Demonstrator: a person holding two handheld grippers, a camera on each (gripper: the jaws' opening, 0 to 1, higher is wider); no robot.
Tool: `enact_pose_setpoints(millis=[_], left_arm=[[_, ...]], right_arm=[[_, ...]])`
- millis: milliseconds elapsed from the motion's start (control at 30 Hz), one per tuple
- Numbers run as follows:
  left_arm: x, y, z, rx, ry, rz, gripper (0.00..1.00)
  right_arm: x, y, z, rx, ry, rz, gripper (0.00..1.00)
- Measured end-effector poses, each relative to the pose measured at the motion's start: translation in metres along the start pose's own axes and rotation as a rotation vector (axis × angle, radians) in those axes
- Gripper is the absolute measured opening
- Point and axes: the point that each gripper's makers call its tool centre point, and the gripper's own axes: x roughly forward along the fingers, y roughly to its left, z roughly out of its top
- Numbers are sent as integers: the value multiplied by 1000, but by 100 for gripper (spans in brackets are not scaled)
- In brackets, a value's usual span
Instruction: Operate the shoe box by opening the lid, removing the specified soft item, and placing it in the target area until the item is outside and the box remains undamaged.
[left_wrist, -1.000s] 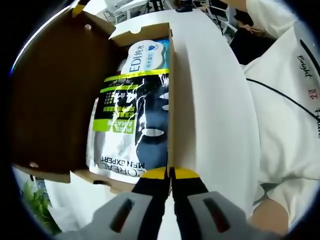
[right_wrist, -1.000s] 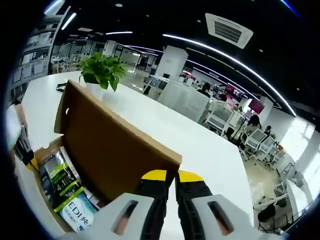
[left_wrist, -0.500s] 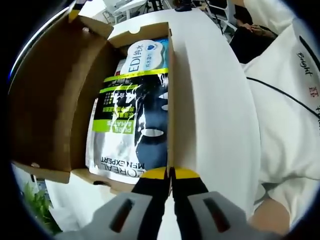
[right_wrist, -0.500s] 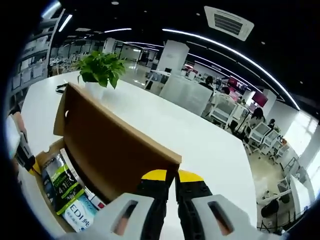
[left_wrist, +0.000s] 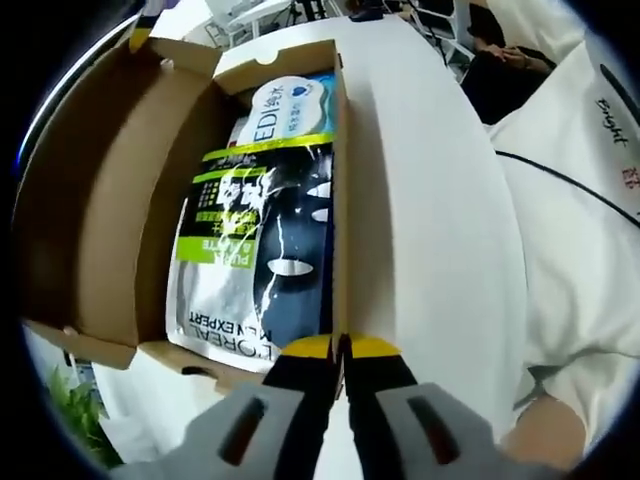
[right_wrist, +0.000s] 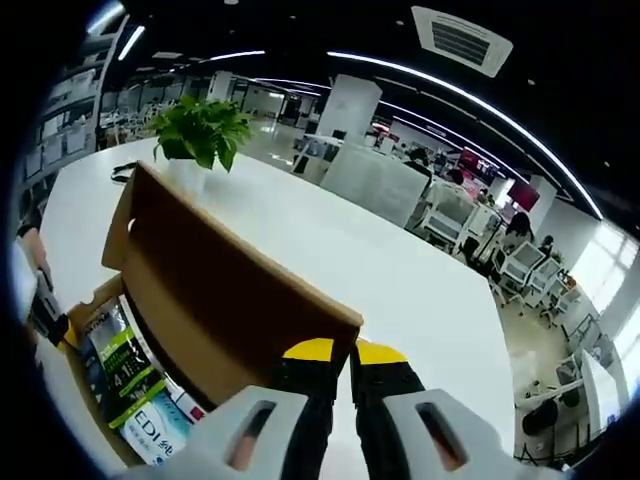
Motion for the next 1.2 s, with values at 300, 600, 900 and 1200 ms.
enact_pose_setpoints(millis=[300,600,900,1200], left_arm=[[1,1,0,-16,22,-25,3],[0,1,1,-18,18,-9,3],[0,1,-1,-12,17,1,4],[-1,1,-2,-17,19,21,4]], right_arm=[[20,-5,-1,39,5,13,2],[43,-10,-8,136,31,20,1],[45,-8,-9,114,39,18,1],[49,-6,-9,90,31,1,1]])
